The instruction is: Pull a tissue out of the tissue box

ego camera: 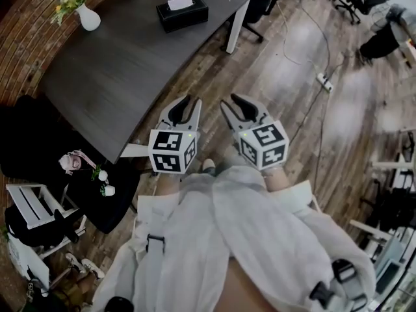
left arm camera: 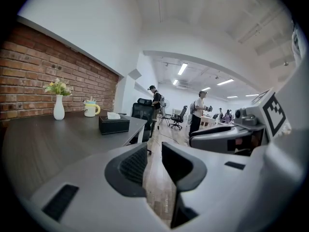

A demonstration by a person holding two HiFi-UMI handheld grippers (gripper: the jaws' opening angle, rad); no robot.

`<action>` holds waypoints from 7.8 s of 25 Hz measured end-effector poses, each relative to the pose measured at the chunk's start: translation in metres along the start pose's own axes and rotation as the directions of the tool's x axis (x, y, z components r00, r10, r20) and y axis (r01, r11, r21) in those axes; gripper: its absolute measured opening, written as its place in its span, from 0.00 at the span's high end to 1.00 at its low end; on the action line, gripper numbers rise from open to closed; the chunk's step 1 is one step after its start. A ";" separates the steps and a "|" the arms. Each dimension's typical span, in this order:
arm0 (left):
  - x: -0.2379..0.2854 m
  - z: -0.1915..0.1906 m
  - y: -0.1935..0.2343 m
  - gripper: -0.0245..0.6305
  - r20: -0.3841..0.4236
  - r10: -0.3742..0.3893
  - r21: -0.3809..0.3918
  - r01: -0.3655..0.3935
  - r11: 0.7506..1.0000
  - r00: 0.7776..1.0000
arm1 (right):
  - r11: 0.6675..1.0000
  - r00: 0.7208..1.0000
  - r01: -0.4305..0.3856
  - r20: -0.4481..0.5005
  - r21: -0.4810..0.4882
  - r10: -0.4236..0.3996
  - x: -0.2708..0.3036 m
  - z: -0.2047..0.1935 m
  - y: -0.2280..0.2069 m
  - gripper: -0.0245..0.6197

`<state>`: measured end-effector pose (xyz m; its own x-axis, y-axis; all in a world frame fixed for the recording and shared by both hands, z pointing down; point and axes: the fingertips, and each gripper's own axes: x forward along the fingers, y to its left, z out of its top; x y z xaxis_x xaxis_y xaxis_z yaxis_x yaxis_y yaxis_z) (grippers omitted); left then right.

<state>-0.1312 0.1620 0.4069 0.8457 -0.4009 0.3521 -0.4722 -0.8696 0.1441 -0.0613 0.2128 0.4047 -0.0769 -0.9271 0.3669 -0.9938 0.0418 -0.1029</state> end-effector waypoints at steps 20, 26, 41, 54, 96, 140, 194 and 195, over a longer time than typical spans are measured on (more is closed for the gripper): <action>0.097 0.035 0.091 0.85 -0.032 0.073 -0.050 -0.075 0.996 0.997 | 0.996 0.995 -0.085 -0.050 -0.012 0.084 0.133 0.046 -0.071 0.79; 0.156 0.076 0.124 0.85 -0.012 0.120 -0.041 -0.121 0.992 0.993 | 0.989 0.989 -0.143 -0.039 -0.048 0.141 0.190 0.088 -0.114 0.79; 0.255 0.119 0.164 0.85 -0.033 0.193 -0.061 -0.195 0.979 0.981 | 0.979 0.980 -0.197 -0.046 -0.047 0.195 0.254 0.122 -0.210 0.79; 0.293 0.127 0.202 0.85 -0.041 0.201 -0.079 -0.204 0.976 0.979 | 0.988 0.986 -0.155 -0.067 -0.009 0.154 0.296 0.120 -0.247 0.79; 0.356 0.146 0.352 0.84 -0.067 0.370 -0.237 -0.375 0.896 0.927 | 0.848 0.868 -0.488 -0.220 -0.206 0.445 0.510 0.195 -0.217 0.79; 0.356 0.125 0.357 0.84 -0.130 0.442 -0.311 -0.459 0.832 0.888 | 0.661 0.722 -0.667 -0.519 -0.344 0.458 0.531 0.146 -0.208 0.86; 0.351 0.133 0.349 0.84 -0.103 0.414 -0.263 -0.426 0.865 0.904 | 0.787 0.792 -0.590 -0.317 -0.179 0.521 0.521 0.192 -0.211 0.95; 0.352 0.133 0.349 0.84 -0.103 0.415 -0.263 -0.427 0.865 0.904 | 0.788 0.793 -0.589 -0.313 -0.179 0.522 0.521 0.193 -0.212 0.95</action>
<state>0.0349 -0.3207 0.4578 0.5431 -0.6938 0.4730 -0.8350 -0.5055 0.2173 0.1247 -0.3513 0.4393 -0.6052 -0.5966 0.5270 -0.7518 0.6460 -0.1320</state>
